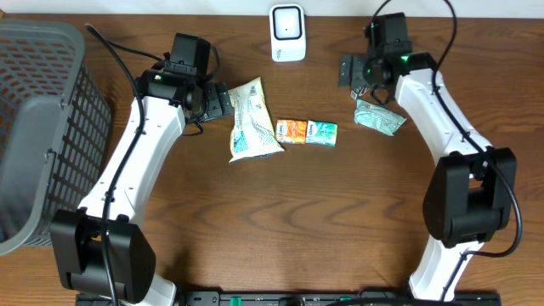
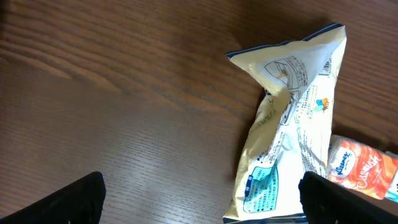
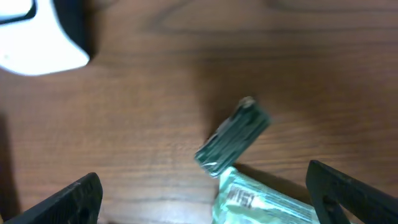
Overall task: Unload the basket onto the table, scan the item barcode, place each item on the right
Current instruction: 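Lower the right gripper onto the green tin and grasp it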
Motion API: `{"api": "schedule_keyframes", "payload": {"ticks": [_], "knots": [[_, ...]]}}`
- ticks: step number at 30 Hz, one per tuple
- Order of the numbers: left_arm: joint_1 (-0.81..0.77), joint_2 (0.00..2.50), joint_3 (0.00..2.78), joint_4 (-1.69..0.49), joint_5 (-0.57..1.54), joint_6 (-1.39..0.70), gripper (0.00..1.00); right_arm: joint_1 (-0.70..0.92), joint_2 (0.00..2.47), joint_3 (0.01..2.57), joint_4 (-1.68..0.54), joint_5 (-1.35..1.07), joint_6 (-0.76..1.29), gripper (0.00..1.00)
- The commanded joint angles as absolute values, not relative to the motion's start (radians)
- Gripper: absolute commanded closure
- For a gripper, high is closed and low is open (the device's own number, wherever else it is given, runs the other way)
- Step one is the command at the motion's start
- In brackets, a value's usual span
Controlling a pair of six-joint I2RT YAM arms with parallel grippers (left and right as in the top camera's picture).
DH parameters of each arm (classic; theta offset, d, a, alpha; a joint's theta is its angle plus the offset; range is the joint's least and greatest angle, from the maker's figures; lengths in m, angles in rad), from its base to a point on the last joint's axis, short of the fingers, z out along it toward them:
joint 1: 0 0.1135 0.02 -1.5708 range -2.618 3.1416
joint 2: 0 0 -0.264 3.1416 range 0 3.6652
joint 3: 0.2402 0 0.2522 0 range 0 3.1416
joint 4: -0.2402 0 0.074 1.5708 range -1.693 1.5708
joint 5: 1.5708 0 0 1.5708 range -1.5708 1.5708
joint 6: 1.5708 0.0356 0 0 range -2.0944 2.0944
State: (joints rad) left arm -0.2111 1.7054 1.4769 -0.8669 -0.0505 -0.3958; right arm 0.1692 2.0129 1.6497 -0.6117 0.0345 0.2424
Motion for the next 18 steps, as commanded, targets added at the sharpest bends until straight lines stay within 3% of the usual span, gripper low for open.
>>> {"api": "schedule_keyframes", "payload": {"ticks": [1,15,18], "knots": [[-0.208,1.706,1.476,-0.870,-0.052,-0.398,0.02,0.144,2.000,1.668,-0.608,0.096,0.359,0.01],[-0.208,1.706,1.476,-0.870,-0.052,-0.398,0.03,0.102,2.149,1.668,-0.532,-0.002,0.534,0.05],[-0.208,1.706,1.476,-0.870,-0.052,-0.398,0.02,0.102,2.177,1.668,-0.500,-0.009,0.570,0.11]]}}
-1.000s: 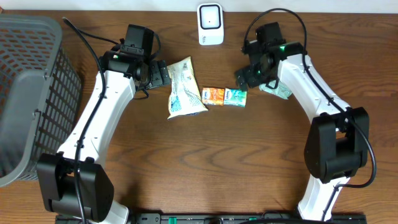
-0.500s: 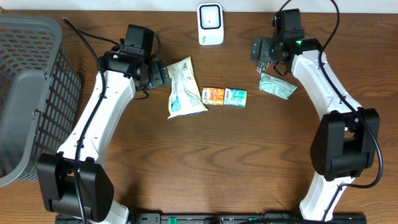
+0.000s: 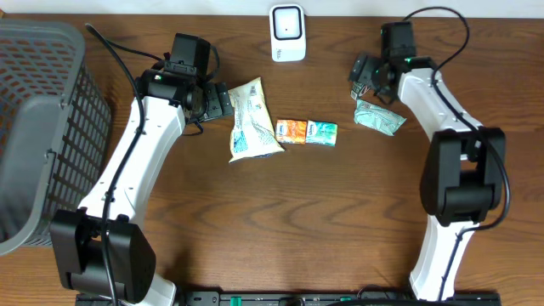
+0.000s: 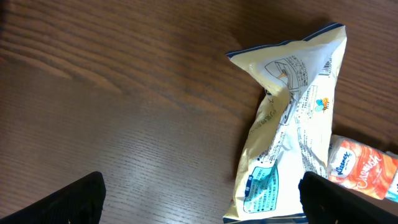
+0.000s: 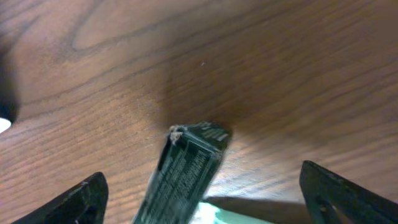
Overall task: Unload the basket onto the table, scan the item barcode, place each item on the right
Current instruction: 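Lower the right gripper onto the green tin and grasp it, then carry the tin to the scanner and set it down in front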
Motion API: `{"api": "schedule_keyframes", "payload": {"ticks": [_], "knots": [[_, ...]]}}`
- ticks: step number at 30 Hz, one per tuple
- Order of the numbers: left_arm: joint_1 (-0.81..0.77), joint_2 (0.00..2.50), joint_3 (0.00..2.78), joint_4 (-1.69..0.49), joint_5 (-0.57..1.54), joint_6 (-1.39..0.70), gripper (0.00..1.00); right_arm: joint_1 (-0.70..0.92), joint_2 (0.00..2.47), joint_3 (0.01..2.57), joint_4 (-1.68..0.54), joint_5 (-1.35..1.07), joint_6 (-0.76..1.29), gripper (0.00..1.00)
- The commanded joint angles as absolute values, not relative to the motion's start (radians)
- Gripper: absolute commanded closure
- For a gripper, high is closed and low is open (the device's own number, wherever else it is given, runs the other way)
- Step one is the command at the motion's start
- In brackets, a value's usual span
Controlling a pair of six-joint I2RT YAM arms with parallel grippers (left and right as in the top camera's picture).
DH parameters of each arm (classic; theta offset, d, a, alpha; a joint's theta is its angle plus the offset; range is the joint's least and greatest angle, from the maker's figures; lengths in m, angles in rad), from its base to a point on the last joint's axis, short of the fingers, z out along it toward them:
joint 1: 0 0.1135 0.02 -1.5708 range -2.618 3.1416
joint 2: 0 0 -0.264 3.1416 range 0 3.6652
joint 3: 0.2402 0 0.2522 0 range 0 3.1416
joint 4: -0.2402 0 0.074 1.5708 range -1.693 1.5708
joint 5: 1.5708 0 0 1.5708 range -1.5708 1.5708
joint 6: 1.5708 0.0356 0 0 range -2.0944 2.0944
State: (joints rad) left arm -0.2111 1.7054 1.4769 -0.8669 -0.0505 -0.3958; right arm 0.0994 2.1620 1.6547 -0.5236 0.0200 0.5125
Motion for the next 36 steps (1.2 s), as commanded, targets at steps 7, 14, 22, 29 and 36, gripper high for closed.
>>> {"api": "schedule_keyframes", "payload": {"ticks": [7,14,22,29,36], "knots": [[-0.208,1.706,1.476,-0.870,-0.052,-0.398,0.02,0.102,2.219,1.668,-0.480,-0.027,0.580,0.35],[-0.208,1.706,1.476,-0.870,-0.052,-0.398,0.02,0.102,2.224,1.668,-0.490,-0.131,0.580,0.54],[-0.208,1.706,1.476,-0.870,-0.052,-0.398,0.02,0.102,2.223,1.668,-0.535,-0.134,0.579,0.65],[-0.208,1.706,1.476,-0.870,-0.052,-0.398,0.02,0.093,2.219,1.668,-0.535,-0.199,0.568,0.65],[-0.208,1.706,1.476,-0.870,-0.052,-0.398,0.02,0.086,2.216,1.676,-0.529,-0.508,0.570,0.65]]}}
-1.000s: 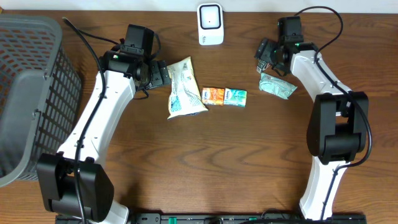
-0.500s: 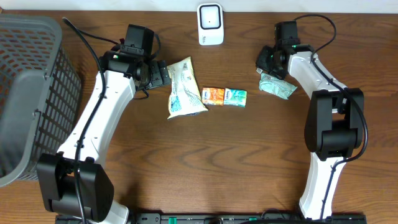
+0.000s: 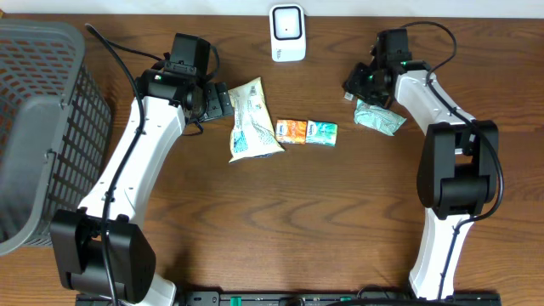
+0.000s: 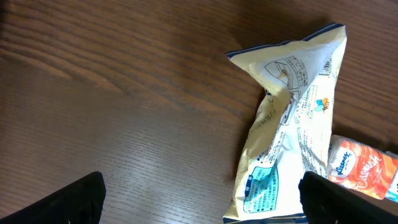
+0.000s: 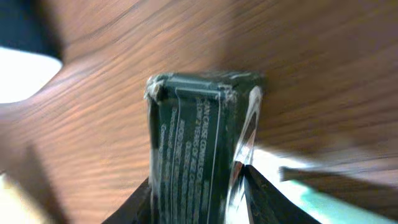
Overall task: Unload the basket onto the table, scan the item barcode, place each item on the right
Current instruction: 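Carry the tin to the scanner and set it down in front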
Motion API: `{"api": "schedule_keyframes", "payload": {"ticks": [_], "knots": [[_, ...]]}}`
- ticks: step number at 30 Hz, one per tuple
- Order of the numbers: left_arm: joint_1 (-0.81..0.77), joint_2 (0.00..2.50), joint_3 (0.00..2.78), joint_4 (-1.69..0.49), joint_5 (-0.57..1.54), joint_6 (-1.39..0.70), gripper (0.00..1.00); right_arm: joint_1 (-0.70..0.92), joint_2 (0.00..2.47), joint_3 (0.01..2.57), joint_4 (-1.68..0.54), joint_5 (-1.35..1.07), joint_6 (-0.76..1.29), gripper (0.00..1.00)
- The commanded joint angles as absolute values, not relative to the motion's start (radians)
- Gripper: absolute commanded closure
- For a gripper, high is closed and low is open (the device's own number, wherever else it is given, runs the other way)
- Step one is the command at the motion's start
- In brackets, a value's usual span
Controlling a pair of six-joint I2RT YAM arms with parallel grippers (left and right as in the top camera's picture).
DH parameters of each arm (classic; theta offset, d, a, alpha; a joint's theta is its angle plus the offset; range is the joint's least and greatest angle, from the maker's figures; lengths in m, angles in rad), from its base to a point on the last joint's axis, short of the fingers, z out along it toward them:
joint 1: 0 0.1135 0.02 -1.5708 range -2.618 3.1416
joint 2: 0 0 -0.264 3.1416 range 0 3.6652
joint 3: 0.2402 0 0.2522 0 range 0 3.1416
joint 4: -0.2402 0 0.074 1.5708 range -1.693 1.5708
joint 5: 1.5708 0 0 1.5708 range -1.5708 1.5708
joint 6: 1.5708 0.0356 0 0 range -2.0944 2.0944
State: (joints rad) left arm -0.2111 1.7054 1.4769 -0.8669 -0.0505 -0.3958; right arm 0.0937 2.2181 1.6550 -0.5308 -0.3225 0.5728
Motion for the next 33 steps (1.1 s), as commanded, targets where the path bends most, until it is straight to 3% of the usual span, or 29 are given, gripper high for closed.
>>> {"api": "schedule_keyframes", "payload": {"ticks": [1,12,19,23,33], "knots": [[-0.208,1.706,1.476,-0.870,-0.052,-0.398,0.02,0.085,2.216,1.676,-0.525,-0.587,0.578,0.66],[-0.208,1.706,1.476,-0.870,-0.052,-0.398,0.02,0.085,2.216,1.676,-0.455,-1.018,0.722,0.67],[-0.208,1.706,1.476,-0.870,-0.052,-0.398,0.02,0.086,2.216,1.676,-0.220,-1.249,1.037,0.73],[-0.208,1.706,1.476,-0.870,-0.052,-0.398,0.02,0.085,2.216,1.676,-0.153,-1.134,1.008,0.64],[-0.208,1.706,1.476,-0.870,-0.052,-0.398,0.02,0.141,2.216,1.676,-0.199,-0.633,0.728,0.55]]}}
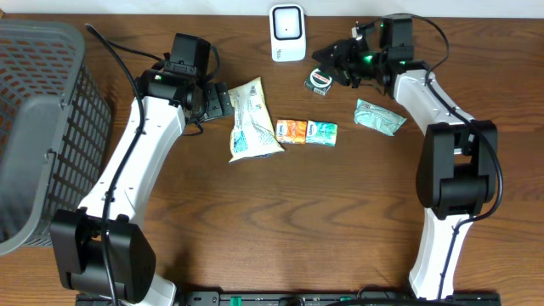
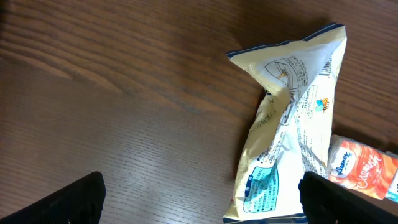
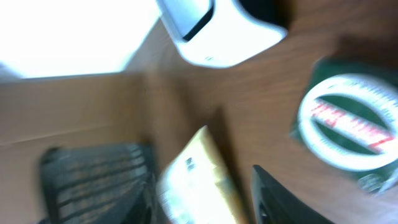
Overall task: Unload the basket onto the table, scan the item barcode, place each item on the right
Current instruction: 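Carry the tin to the scanner and set it down in front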
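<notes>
The white scanner (image 1: 288,32) stands at the table's back edge. Just right of it is a dark green packet (image 1: 319,78) with a round white and red label facing up. My right gripper (image 1: 338,61) is beside that packet and points left toward the scanner. In the blurred right wrist view the green packet (image 3: 348,121) shows to the right of the right gripper (image 3: 202,186), outside the jaws. These stand part-way apart with only the far yellow bag seen between them. My left gripper (image 1: 223,102) is open by the yellow bag (image 2: 292,124), holding nothing.
An orange tissue pack (image 1: 292,130) and a teal one (image 1: 322,131) lie side by side mid-table. A pale green packet (image 1: 379,116) lies at the right. A grey mesh basket (image 1: 42,127) fills the left edge.
The right gripper was shut on the dark green packet next to the pale green packet. Now gripper and packet are further left, close to the scanner, and the packet shows outside the jaws. The left arm has not moved.
The right gripper was open above the dark green packet near the pale green one, then lower over it, still open. Then it was shut on the packet. Now the packet is by the scanner, label up, outside the jaws. The left arm stayed open by the yellow bag.
</notes>
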Motion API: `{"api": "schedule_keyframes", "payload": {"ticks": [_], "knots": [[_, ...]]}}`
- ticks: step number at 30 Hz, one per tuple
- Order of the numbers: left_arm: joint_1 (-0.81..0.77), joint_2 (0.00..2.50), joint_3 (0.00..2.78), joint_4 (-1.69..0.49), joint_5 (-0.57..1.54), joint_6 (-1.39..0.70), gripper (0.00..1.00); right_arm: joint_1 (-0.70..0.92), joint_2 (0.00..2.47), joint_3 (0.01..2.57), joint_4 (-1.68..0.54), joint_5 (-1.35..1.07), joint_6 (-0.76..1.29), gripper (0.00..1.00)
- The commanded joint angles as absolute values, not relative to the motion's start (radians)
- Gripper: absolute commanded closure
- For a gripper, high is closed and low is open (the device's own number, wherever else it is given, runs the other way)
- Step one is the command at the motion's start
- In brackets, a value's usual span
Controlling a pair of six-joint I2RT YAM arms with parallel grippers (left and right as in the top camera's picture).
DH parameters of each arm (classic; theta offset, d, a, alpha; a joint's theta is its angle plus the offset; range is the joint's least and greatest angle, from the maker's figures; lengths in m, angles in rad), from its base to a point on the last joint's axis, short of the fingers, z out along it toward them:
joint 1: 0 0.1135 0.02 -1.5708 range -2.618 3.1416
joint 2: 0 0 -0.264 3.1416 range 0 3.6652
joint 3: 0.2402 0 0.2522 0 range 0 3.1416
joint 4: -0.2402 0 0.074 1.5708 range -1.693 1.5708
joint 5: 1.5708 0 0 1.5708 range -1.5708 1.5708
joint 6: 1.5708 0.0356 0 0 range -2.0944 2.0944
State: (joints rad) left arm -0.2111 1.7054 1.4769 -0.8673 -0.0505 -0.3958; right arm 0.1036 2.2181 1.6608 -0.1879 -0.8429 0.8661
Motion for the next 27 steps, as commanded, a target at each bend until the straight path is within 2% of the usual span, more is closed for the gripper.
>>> {"api": "schedule_keyframes", "payload": {"ticks": [1,7,11,16,23,25,27], "knots": [[-0.208,1.706,1.476,-0.870,-0.052,-0.398,0.02,0.164,2.216,1.676,-0.199,-0.584,0.673,0.55],[-0.208,1.706,1.476,-0.870,-0.052,-0.398,0.02,0.228,2.216,1.724,-0.258,-0.472,0.582,0.54],[-0.208,1.706,1.476,-0.870,-0.052,-0.398,0.02,0.267,2.216,1.877,-0.478,-0.284,0.439,0.51],[-0.208,1.706,1.476,-0.870,-0.052,-0.398,0.02,0.315,2.216,2.075,-0.693,-0.032,0.292,0.38],[-0.208,1.706,1.476,-0.870,-0.052,-0.398,0.02,0.354,2.226,2.141,-0.754,0.080,0.245,0.34],[-0.208,1.706,1.476,-0.870,-0.052,-0.398,0.02,0.354,2.241,2.140,-0.758,0.078,0.245,0.25],[-0.208,1.706,1.476,-0.870,-0.052,-0.398,0.02,0.354,2.252,2.139,-0.743,0.073,0.245,0.12]]}}
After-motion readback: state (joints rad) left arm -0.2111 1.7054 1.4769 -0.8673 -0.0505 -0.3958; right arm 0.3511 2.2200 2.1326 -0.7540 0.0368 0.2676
